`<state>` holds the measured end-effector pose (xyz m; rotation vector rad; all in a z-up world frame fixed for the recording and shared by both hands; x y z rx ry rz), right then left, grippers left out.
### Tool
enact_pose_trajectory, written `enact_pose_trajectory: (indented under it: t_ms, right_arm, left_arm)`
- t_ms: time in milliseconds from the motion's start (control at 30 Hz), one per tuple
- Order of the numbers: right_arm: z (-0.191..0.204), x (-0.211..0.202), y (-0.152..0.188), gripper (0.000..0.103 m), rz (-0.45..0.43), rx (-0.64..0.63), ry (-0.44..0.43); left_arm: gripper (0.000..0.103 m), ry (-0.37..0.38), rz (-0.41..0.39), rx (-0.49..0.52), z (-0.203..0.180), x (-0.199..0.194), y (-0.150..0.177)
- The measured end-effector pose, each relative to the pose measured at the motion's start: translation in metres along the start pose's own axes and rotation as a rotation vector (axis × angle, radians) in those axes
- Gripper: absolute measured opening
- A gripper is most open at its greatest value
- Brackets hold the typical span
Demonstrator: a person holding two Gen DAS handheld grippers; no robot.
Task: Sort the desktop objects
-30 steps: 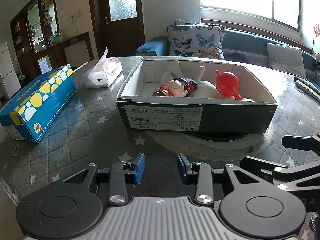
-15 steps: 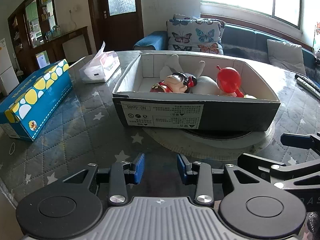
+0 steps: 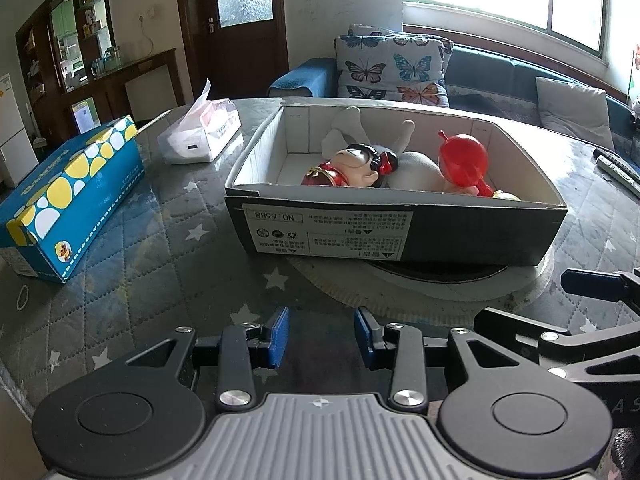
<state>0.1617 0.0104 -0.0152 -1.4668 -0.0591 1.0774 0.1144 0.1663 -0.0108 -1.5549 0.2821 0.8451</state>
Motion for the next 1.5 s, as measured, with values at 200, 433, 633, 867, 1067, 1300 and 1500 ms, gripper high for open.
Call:
enact_pose_trajectory:
  t_ms: [200, 433, 633, 867, 1067, 1300, 1500]
  right_arm:
    - [0.000, 0.003, -0.001, 0.103, 0.004, 0.004, 0.001]
    - [-0.002, 0.008, -0.003, 0.103, 0.008, 0.009, 0.009]
    - [-0.003, 0.010, -0.005, 0.103, 0.008, 0.013, 0.012]
    - [-0.003, 0.012, -0.010, 0.103, 0.011, 0.016, 0.024]
    - [-0.006, 0.016, -0.012, 0.103, 0.020, 0.023, 0.038]
    - [-0.008, 0.020, -0.015, 0.103, 0.024, 0.031, 0.049]
    - [-0.010, 0.023, -0.016, 0.103, 0.026, 0.035, 0.056]
  left_arm:
    - [0.039, 0.003, -0.006, 0.005, -0.001, 0.001, -0.005]
    - [0.039, 0.004, -0.013, 0.008, -0.003, 0.004, -0.010]
    - [0.039, 0.004, -0.015, 0.008, -0.002, 0.006, -0.013]
    - [0.039, 0.001, -0.015, 0.010, -0.001, 0.010, -0.018]
    - [0.039, 0.003, -0.008, 0.013, -0.002, 0.013, -0.021]
    - [0.039, 0.005, -0.004, 0.016, -0.003, 0.018, -0.025]
    - [0.039, 0.005, 0.002, 0.022, -0.004, 0.023, -0.027]
Point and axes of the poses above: each gripper's, at about its wrist camera, not at the fingertips, and x roughly the way its jaws point, z to its left, y to its underside, the point moved 4 cm from there along x, roughly the way its jaws point, and after that the axes turned 4 degrees about -z, right-handed, at the moved point
